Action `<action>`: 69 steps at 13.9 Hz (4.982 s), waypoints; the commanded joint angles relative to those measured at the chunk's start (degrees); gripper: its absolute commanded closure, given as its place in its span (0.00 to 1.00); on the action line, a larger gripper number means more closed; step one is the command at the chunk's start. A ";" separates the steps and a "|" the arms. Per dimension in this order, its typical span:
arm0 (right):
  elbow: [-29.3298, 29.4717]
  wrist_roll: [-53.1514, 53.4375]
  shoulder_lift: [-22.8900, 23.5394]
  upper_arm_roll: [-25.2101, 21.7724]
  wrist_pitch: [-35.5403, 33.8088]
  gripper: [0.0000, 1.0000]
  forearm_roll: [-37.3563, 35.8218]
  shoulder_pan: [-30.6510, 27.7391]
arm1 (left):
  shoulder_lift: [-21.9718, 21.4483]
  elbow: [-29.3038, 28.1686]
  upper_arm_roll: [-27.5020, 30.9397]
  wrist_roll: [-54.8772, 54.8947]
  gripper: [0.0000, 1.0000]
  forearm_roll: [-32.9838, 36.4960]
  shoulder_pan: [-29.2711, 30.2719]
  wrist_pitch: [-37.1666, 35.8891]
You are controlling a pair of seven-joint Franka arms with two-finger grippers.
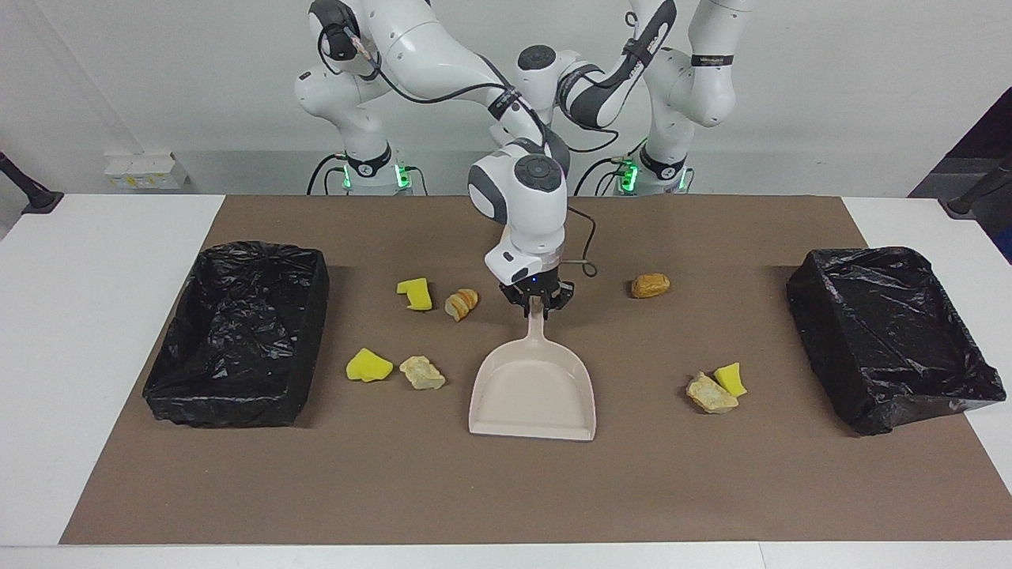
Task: Sweep and dump trash in bin
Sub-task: 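Grasp the beige dustpan handle with the right gripper, then lift the dustpan with the right gripper while the left gripper grasps the brush, then sweep the crumbs and sponge into the dustpan with the left gripper's brush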
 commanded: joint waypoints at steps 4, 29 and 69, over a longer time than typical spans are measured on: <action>-0.97 -10.49 -4.68 -0.01 -0.15 1.00 -0.50 -0.64 | -5.51 -0.96 -0.19 0.13 1.00 3.10 8.04 -5.02; -9.84 -106.69 -13.40 -0.01 -12.55 1.00 -6.20 -5.22 | 20.56 28.62 0.43 61.82 1.00 11.08 64.64 -8.01; -10.20 -109.32 -11.72 0.25 -2.79 1.00 -0.23 -4.07 | 1.63 11.55 1.04 -6.03 1.00 -0.15 46.11 -29.58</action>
